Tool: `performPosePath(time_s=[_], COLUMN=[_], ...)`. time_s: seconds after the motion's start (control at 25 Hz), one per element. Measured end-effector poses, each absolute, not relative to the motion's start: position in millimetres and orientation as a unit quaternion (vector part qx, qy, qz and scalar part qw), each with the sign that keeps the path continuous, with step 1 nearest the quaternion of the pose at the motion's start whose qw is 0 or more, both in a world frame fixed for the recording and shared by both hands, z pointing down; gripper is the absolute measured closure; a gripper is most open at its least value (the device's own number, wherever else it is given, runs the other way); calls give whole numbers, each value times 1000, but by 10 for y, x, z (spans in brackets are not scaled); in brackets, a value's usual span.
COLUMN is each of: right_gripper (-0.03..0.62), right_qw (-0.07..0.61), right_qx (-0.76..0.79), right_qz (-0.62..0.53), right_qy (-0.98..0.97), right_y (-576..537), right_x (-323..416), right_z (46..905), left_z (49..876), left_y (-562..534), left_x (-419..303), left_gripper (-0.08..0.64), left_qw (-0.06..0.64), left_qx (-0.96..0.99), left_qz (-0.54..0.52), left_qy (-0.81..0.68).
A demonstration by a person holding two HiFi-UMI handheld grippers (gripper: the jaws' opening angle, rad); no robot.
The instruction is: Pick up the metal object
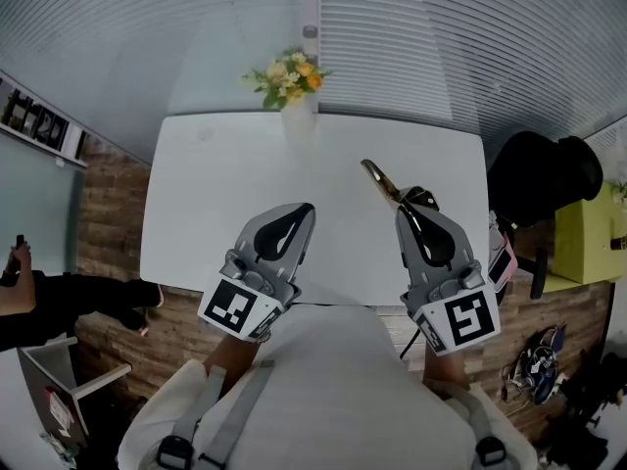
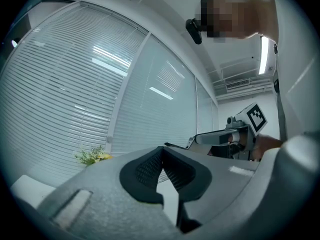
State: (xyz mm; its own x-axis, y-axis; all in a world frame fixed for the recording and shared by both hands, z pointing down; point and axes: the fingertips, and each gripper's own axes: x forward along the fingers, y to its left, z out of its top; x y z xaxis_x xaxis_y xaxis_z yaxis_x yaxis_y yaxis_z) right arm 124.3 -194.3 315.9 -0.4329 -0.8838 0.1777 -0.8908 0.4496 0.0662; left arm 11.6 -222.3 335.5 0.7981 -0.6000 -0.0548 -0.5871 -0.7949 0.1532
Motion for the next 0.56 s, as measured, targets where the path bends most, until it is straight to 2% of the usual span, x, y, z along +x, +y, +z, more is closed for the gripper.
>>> performPosePath(time_s=[0.56], right_gripper=[581], right_qw=[96], right_qx=[526], right_qz=[14], right_qy=[-845], right_y=[-1879], right_x=[1247], right_z=[3155], left_z=[3348], left_y=[-2168], left_x=[77], left_gripper=[557], left_qw=[64], left_qx=[945], left_qz=[-52], left_qy=[-317])
